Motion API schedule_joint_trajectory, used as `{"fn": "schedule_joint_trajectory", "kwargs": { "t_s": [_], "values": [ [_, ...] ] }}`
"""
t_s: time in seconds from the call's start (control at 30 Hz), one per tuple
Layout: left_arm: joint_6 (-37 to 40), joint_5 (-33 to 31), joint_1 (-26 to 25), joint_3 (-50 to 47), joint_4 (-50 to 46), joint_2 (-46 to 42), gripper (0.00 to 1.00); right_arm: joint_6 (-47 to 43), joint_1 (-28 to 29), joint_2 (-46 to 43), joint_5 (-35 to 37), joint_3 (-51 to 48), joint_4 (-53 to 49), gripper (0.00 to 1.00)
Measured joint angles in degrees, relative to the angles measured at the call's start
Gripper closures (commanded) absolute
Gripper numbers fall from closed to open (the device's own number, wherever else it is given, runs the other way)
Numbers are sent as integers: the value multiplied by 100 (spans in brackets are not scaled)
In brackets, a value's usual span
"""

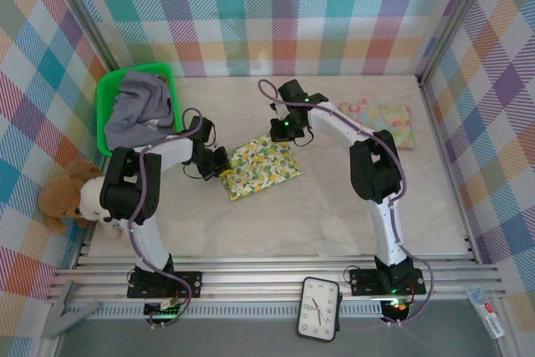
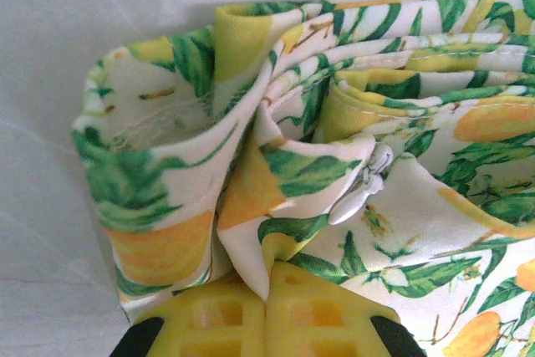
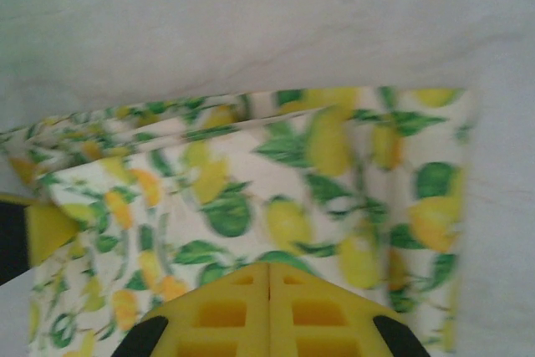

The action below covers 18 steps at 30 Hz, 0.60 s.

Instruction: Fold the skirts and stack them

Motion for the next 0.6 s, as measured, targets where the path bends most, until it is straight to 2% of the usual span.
{"fn": "schedule_joint_trajectory", "kwargs": {
  "t_s": [0.2,0.37,0.47,0.6],
  "values": [
    [2,46,20,20,-11,4,96,452,280,485,-352,330,-2,98],
    [74,-28,24,192,-234,52,84,861,275,1021,-424,431,-127,97],
    [146,-286,26,365,-560,48,77,1106,264,1034,-573,431,-83,96],
    [129,-789,26,538,-944,-66,76,1414,245,1034,-767,299,136,95]
  ]
}}
